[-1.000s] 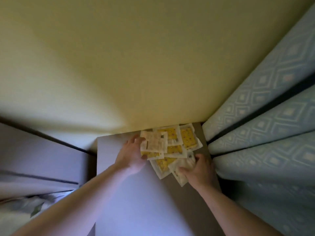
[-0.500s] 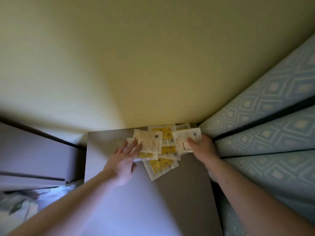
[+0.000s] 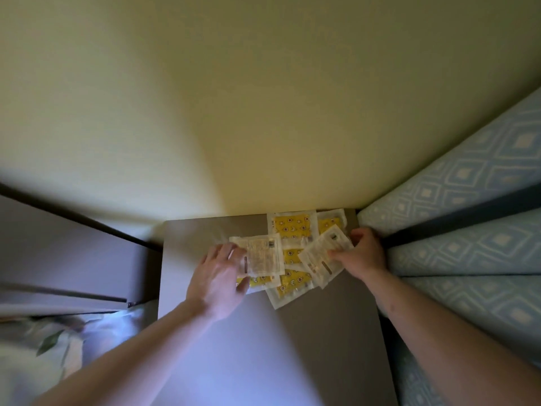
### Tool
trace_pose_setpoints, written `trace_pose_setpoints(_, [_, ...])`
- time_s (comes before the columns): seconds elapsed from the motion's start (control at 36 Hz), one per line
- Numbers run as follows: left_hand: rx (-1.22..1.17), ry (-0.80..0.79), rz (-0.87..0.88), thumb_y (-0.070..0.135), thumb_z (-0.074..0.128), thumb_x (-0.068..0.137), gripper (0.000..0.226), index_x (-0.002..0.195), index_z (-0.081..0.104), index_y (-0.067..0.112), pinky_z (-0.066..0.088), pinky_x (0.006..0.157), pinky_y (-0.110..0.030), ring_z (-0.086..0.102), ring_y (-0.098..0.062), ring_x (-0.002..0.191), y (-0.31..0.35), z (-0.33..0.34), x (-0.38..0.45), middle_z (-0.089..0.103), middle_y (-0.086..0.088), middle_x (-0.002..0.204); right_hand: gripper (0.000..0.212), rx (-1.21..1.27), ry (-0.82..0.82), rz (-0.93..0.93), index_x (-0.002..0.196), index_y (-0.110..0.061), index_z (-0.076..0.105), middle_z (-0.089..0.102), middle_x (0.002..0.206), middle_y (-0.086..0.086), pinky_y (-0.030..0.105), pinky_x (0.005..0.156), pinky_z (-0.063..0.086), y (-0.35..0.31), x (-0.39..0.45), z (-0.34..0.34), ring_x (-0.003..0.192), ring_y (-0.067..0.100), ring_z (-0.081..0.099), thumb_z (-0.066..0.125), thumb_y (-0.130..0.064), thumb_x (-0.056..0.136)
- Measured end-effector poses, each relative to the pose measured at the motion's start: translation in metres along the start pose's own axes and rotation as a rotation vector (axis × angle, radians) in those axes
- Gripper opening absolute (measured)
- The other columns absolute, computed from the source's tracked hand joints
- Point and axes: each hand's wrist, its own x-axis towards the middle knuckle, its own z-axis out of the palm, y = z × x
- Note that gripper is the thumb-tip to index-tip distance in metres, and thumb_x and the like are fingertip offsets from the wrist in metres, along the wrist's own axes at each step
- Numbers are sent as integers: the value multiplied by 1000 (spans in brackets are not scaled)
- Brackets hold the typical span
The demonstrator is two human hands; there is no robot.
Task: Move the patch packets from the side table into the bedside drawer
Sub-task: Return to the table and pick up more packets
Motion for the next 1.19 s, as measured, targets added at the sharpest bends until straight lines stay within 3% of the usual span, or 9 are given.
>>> trace_pose_setpoints(0.14, [-76,-111,-133,53,70,84,77,148,35,28,40,107,-37,41,-24,131,12,-2,24,40,5,145,56,121,-62,91,121,-15,60,67,118,7,37,85,55,-5,1,1,105,27,66,87,-14,72])
trace_pose_setpoints(0.31, [12,-226,-245,63,78,68,79,130,45,27,38,99,-31,40,-21,116,15,-2,25,45,3,123,24,206,-201,97,105,-22,68,65,90,-6,29,73,51,13,-21,-9,85,14,60,79,-23,84])
trace_pose_setpoints(0.39, [54,-264,-253,65,76,66,77,125,49,25,38,97,-31,38,-20,111,10,-1,15,42,1,120,15,375,-182,63,102,-25,68,69,95,-7,24,63,45,27,-44,-16,84,8,62,74,-23,88])
trace_pose_setpoints(0.56, [13,-221,-306,59,75,71,68,124,56,23,38,97,-33,43,-23,118,-5,-3,-5,48,2,125,15,437,-54,-108,107,-29,72,73,104,-11,30,79,53,49,-78,-25,102,9,66,69,-26,92])
trace_pose_setpoints(0.72, [-338,-275,-455,44,82,73,52,107,50,20,56,77,-36,67,-24,89,-16,-5,-26,70,7,91,14,461,-139,-99,107,-36,70,75,105,-12,42,92,57,46,-88,-21,103,11,69,66,-34,94])
trace_pose_setpoints(0.83, [-658,-249,-571,30,77,84,32,91,49,15,50,66,-32,66,-17,73,-18,-2,-43,71,12,69,19,466,-226,-14,109,-31,71,76,102,-8,45,93,57,40,-97,-4,102,14,71,65,-39,93])
trace_pose_setpoints(0.97, [-824,-150,-613,17,67,94,6,90,63,16,43,54,-16,60,-11,69,-13,-8,-60,66,8,75,21,530,-233,183,89,-27,78,78,89,-3,51,91,57,30,-112,32,93,22,72,74,-47,84])
trace_pose_setpoints(1.11, [-924,-95,-610,11,70,91,16,87,66,26,41,50,-9,62,-3,61,-12,-14,-74,69,4,73,10,741,-149,382,87,-23,72,75,92,2,42,89,58,9,-115,64,92,22,71,78,-30,86])
trace_pose_setpoints(1.19, [-1001,-62,-613,4,76,85,21,79,63,20,41,52,-9,60,-2,58,-14,-18,-80,72,1,69,12,818,-97,493,88,-23,67,72,93,1,32,74,57,1,-117,74,83,16,69,78,-27,86])
